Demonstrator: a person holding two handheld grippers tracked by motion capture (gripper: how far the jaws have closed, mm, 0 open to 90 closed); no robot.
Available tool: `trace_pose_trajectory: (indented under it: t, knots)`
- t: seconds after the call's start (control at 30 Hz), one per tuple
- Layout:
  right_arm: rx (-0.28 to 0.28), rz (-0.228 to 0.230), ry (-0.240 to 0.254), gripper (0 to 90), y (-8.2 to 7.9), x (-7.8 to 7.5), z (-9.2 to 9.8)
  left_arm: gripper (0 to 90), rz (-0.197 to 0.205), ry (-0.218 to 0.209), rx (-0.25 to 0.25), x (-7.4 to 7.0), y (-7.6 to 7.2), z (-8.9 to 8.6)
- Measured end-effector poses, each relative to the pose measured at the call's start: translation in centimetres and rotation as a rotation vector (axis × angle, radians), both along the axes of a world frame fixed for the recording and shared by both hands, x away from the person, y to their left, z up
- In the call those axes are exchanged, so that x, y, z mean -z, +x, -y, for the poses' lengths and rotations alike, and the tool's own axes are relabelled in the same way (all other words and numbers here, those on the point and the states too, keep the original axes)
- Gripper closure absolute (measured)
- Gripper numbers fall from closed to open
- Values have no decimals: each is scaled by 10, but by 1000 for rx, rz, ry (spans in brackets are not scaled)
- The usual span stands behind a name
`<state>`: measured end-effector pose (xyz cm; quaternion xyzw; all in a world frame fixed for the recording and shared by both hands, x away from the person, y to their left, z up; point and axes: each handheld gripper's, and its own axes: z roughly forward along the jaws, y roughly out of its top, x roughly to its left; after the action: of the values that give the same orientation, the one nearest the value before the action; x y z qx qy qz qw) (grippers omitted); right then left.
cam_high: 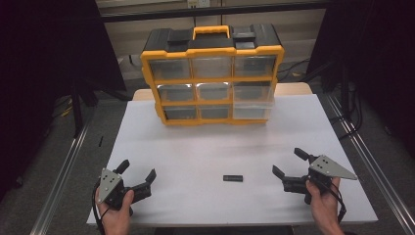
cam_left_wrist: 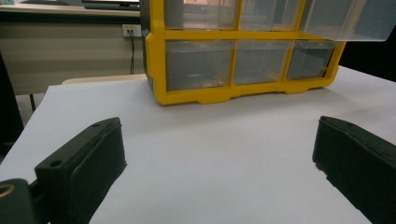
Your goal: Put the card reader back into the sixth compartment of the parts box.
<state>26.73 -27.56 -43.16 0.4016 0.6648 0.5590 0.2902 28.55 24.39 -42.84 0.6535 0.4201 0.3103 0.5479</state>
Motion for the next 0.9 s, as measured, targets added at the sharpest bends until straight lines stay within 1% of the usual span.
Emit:
trace_pose_trajectory:
  t: [0.07,0.1,0.17,0.3,0.37,0.47,0.5,0.53,0.67,0.7,0.77,0.83,0.9]
  knots:
    - [-16,0,-8,15,0,-1,-3,24,-2,-3,5,0,0,-1]
    - [-35,-1,-10,12,1,-2,-5,24,1,0,2,-1,-1,-1]
    - [-50,5,-13,12,2,-2,-7,24,1,-10,2,-1,-1,-1]
    - [-63,0,-18,10,4,-2,-10,24,3,-5,7,-1,-2,-1]
    - [-83,1,-26,4,6,-2,-15,25,8,0,13,-1,-2,0]
    - [-93,-6,-38,4,7,-3,-19,24,7,-4,15,-1,-3,0]
    - [-108,-6,-48,7,9,-4,-23,24,7,-4,16,-1,-3,0]
    - [-113,-13,-52,7,9,-4,-25,24,9,-1,15,-1,-3,0]
    - [-128,-20,-52,7,11,-5,-30,24,7,-1,18,-1,-2,0]
    - [-139,-21,-53,5,12,-6,-32,24,8,-6,22,-1,-2,1]
    - [-151,-30,-54,4,14,-6,-34,24,4,-1,24,-1,-2,2]
    - [-176,-40,-62,6,16,-6,-37,25,4,-1,25,-1,-2,2]
    - [-196,-49,-61,7,18,-6,-41,24,5,-3,23,-1,-2,2]
